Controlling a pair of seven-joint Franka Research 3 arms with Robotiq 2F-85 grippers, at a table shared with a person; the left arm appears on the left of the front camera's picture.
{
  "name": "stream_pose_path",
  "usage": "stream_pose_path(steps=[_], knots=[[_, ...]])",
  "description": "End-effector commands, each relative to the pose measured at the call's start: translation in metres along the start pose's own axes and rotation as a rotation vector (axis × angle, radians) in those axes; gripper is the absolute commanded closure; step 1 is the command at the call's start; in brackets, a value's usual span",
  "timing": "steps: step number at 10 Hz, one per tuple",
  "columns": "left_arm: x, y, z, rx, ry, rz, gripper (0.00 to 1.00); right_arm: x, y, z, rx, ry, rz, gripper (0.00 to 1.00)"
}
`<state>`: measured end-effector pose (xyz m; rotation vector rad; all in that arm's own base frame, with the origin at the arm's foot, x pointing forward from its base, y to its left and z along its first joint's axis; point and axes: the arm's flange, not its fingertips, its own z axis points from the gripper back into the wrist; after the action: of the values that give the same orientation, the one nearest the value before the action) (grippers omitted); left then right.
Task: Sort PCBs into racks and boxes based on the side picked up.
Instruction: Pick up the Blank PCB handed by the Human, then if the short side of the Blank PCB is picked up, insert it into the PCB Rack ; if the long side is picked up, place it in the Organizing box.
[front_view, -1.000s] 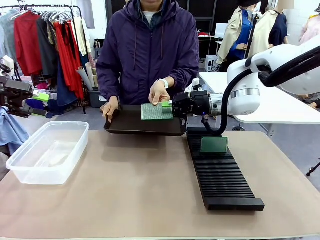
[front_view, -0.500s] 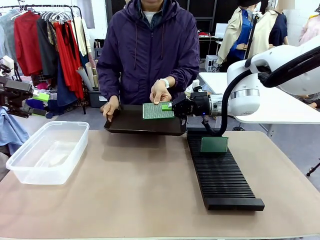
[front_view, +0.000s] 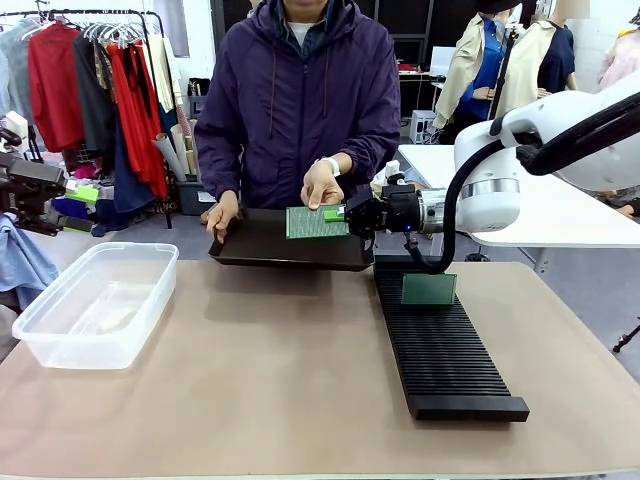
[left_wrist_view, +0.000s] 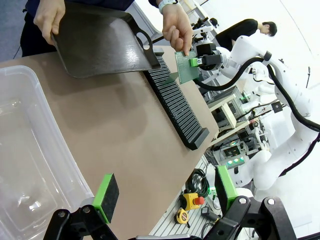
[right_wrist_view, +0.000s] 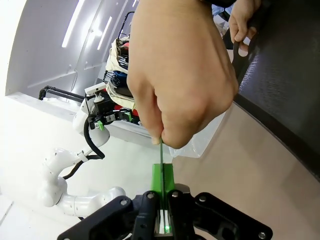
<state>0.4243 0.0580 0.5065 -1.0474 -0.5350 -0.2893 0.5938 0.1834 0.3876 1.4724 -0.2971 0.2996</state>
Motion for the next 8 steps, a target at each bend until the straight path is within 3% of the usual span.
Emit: stream_pose_path(steps=[1,8], knots=[[-0.0004,-0.0019,0.0010,-0.008,0.000,-0.002,0.00,-0.0001,0.0009,-0.0014,0.001,0.002,0.008,1.00],[-0.0004,-0.0019,0.0010,-0.008,0.000,-0.002,0.00,-0.0001,0.0009,-0.0014,0.001,0.002,0.008,1.00]])
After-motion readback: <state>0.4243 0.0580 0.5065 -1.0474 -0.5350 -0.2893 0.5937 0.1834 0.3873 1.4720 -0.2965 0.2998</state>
